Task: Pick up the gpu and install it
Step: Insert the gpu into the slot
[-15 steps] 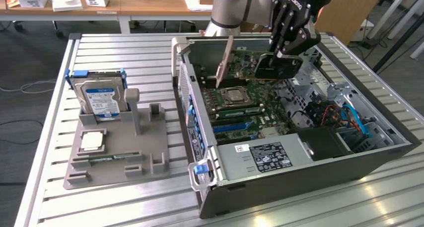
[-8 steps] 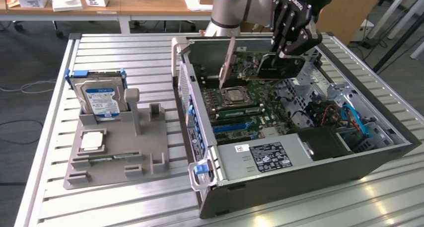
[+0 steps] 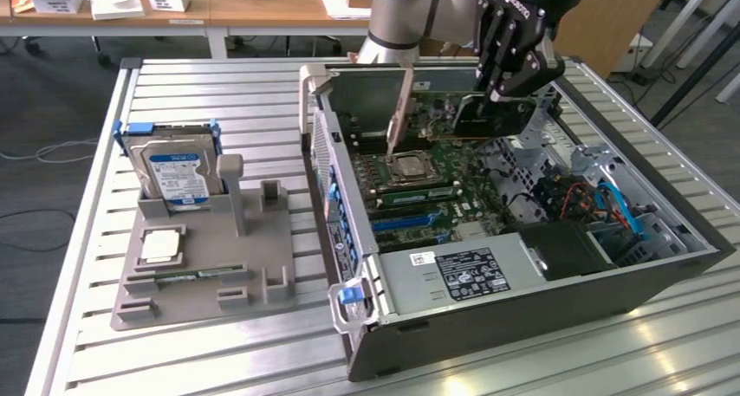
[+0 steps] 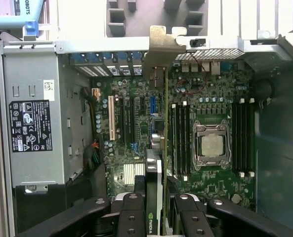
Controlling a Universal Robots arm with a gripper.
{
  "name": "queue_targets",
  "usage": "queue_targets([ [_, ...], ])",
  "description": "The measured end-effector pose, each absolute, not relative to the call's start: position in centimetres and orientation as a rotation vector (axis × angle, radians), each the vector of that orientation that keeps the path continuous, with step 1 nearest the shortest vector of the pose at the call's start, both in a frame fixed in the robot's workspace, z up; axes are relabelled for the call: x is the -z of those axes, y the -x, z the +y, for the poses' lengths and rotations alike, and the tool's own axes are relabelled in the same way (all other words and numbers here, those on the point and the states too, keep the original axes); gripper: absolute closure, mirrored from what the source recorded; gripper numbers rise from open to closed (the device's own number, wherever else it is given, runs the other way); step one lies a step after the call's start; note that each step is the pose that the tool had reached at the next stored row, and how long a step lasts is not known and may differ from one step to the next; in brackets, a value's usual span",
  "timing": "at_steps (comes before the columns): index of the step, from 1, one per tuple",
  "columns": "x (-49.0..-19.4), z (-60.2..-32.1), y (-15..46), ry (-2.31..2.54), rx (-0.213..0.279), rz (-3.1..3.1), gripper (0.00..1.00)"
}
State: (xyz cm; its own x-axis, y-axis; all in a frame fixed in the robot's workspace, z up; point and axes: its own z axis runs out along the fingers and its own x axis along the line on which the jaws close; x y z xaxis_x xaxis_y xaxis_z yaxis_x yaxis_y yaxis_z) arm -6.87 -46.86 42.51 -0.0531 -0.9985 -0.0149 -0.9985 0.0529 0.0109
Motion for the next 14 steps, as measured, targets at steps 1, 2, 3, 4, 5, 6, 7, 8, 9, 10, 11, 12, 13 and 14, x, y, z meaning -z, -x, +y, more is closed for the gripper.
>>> queue_targets([
  [1, -42.4, -46.9, 6.9, 2.159, -0.028, 2.277, 0.73],
  [2, -42.3, -46.9, 6.9, 2.159, -0.029, 2.277, 0.73],
  [3, -42.2, -46.9, 6.9, 2.159, -0.029, 2.277, 0.73],
  [4, -42.1, -46.9, 6.9, 2.159, -0.029, 2.277, 0.73],
  [5, -41.9, -46.9, 6.9, 2.159, -0.029, 2.277, 0.73],
  [6, -41.7, -46.9, 6.9, 2.159, -0.029, 2.277, 0.73],
  [7, -41.6, -46.8, 6.9, 2.159, -0.029, 2.277, 0.73],
  [8, -41.4, -46.8, 6.9, 2.159, -0.029, 2.277, 0.73],
  [9, -41.3, -46.8, 6.9, 2.159, -0.029, 2.277, 0.73],
  [10, -41.1, -46.8, 6.9, 2.159, -0.028, 2.277, 0.73],
  [11, -41.0, -46.8, 6.9, 2.159, -0.029, 2.277, 0.73],
  [12, -40.9, -46.8, 6.9, 2.159, -0.029, 2.277, 0.73],
  [13, -40.7, -46.8, 6.9, 2.159, -0.029, 2.277, 0.73],
  [14, -40.6, -46.8, 6.9, 2.159, -0.029, 2.277, 0.73],
])
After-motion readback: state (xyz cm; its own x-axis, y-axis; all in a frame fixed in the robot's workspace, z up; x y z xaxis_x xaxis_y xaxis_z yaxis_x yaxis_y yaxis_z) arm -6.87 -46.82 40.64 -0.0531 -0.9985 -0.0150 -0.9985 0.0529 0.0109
